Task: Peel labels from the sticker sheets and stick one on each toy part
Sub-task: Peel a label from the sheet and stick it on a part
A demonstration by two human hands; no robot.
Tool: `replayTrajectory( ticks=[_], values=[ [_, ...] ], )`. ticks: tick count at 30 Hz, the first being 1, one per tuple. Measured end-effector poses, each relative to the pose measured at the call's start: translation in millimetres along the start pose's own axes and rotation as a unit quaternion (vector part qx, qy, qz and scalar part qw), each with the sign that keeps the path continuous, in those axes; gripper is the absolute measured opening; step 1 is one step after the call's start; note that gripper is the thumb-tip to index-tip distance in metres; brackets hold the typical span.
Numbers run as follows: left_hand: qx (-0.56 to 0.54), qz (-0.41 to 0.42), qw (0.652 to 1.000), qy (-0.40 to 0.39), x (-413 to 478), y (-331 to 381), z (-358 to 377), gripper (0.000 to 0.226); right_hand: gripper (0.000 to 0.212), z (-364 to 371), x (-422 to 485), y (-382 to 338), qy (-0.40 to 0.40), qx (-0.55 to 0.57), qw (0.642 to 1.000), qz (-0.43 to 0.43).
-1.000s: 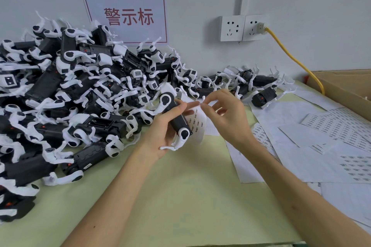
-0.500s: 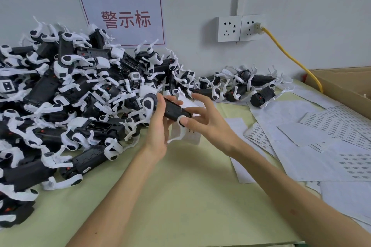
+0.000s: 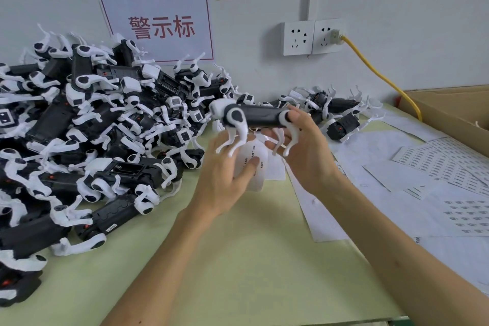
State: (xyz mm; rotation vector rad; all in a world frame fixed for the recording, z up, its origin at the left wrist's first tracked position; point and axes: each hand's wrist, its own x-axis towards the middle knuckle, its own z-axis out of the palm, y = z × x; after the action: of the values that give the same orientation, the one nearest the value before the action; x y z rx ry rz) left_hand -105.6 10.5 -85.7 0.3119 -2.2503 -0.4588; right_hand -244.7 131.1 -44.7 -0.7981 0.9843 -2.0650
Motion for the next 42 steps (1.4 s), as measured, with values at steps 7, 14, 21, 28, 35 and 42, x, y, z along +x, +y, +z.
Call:
replayTrajectory(
  ticks=[7, 14, 21, 28, 35, 42],
  values=[
    [-0.371, -0.25, 0.894, -0.007, 4, 16, -18, 0.036, 0.059, -5, -2, -4, -0.099, -0.055, 0.993, 0.037],
    [-0.512, -0.283, 0.793, -0.171, -2, 16, -23, 0.04, 0.055, 0, -4, 3, -0.085, -0.164, 0.983, 0.002],
    [-0.522, -0.266, 0.801, -0.122, -1, 15, -16, 0.024, 0.043, -4, 1, 2, 0.008, -0.269, 0.954, -0.13],
    [-0.55, -0.299, 0.78, -0.021, 1, 11, -10, 0.043, 0.017, -5, 2, -2, -0.045, -0.247, 0.961, -0.119],
    [-0.525, -0.286, 0.801, -0.026, -1, 15, -5, 0.043, 0.012, 3, -3, 17, -0.095, -0.276, 0.95, -0.11],
    [-0.465, -0.284, 0.838, -0.014, -1, 19, -2, 0.035, 0.014, 4, -4, 19, -0.069, -0.262, 0.958, -0.097]
  ],
)
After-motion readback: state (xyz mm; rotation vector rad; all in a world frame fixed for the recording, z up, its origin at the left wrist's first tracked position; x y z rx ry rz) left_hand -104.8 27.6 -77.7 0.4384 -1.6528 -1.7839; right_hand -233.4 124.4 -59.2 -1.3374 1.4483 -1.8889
